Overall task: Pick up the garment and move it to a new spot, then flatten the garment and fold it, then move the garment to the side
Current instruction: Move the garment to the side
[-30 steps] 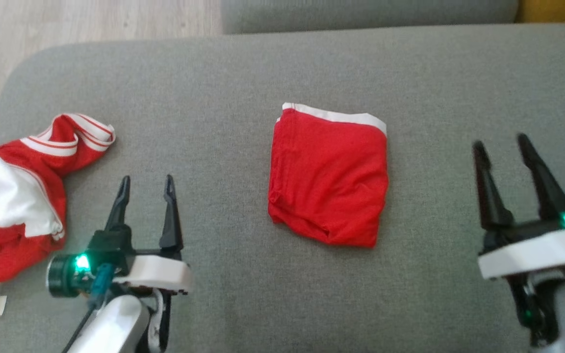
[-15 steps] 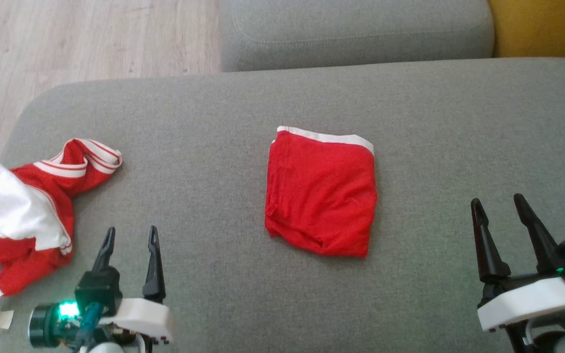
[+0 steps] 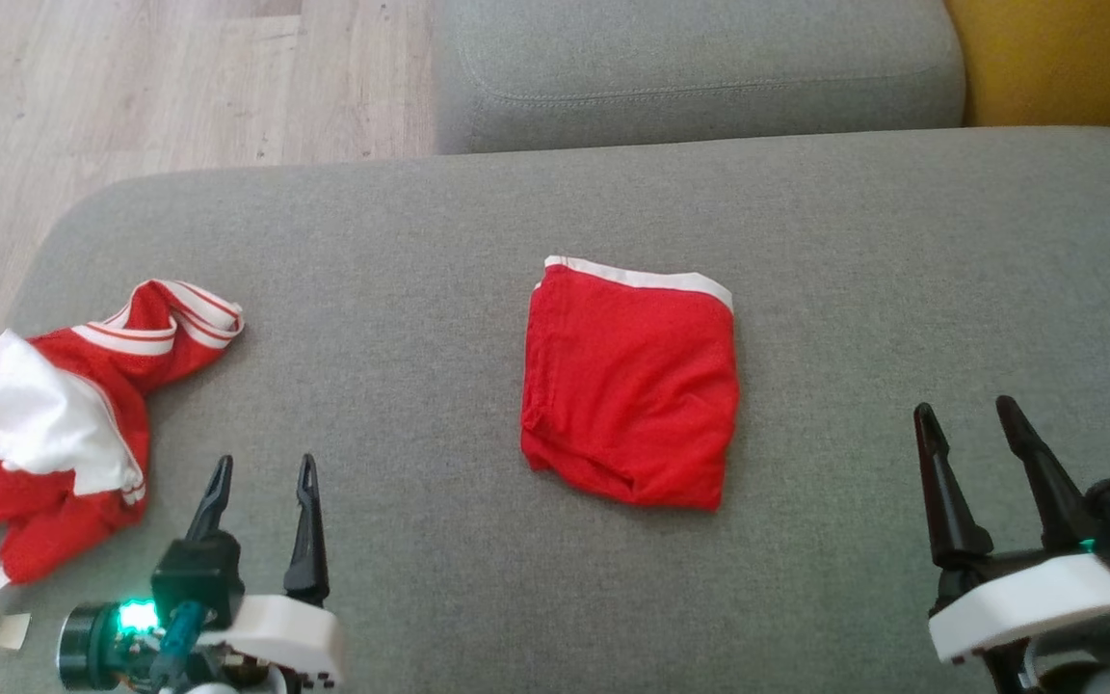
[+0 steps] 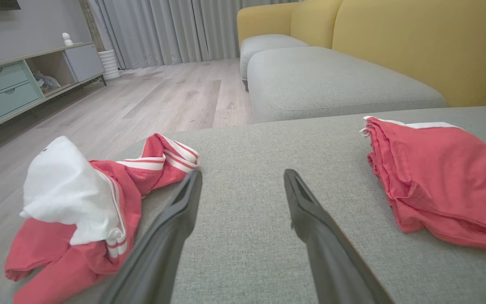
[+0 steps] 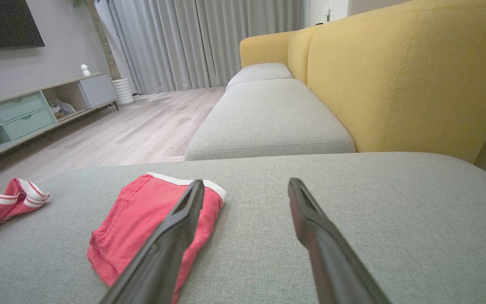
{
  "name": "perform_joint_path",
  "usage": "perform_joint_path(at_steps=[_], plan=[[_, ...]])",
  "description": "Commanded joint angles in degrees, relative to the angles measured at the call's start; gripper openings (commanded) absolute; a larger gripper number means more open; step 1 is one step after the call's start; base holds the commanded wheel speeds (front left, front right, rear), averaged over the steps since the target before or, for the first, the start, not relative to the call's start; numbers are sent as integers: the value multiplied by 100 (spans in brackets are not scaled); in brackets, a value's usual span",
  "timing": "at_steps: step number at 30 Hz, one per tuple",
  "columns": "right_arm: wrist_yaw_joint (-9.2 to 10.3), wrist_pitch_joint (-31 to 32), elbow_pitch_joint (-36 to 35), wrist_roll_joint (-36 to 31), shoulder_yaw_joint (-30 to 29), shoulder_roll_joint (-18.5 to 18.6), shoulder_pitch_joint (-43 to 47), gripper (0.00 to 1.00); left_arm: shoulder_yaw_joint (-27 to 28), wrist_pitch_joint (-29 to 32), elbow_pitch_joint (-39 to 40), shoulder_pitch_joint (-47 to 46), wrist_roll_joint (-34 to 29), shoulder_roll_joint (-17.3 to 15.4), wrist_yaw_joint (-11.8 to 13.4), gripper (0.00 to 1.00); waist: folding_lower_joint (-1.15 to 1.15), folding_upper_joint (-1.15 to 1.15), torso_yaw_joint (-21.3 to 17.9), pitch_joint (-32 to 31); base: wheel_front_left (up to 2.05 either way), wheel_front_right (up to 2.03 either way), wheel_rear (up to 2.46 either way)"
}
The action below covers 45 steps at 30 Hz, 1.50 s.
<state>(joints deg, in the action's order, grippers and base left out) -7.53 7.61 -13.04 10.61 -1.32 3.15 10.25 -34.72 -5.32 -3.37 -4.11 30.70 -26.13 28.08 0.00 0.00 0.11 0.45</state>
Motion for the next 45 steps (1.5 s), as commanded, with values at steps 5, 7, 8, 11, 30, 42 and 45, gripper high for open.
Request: perform_joint_path(at_steps=[5, 7, 8, 11, 30, 42, 45], plan=[[4, 27, -206, 53, 161, 25, -164, 100, 221, -12, 185, -247, 10, -161, 37, 100, 0, 0, -1, 15, 0, 0, 0], [4, 26, -189, 63, 165, 23, -181, 100, 218, -19, 178, -262, 9, -162, 34, 100, 0, 0, -1, 17, 0, 0, 0], [4, 25, -180, 71, 168, 22, -190, 100, 216, -23, 174, -270, 7, -164, 33, 100, 0, 0, -2, 16, 0, 0, 0], [4, 18, -151, 80, 175, 20, -198, 100, 207, -31, 171, -286, -1, -165, 39, 100, 0, 0, -2, 7, 0, 0, 0], [4, 61, 2019, 926, 945, 396, -1285, 100, 45, -224, 235, -920, -218, 59, -65, 100, 0, 0, 533, 635, 0, 0, 0], [4, 184, 4224, 1862, 1585, 392, -2483, 45, -53, -537, -72, -1233, -224, 442, -160, 100, 0, 0, 1009, 981, 0, 0, 0], [4, 166, 4293, 1956, 1702, 531, -2568, 0, -34, -586, -115, -1226, -213, 476, -131, 100, 0, 0, 957, 1012, 0, 0, 0]])
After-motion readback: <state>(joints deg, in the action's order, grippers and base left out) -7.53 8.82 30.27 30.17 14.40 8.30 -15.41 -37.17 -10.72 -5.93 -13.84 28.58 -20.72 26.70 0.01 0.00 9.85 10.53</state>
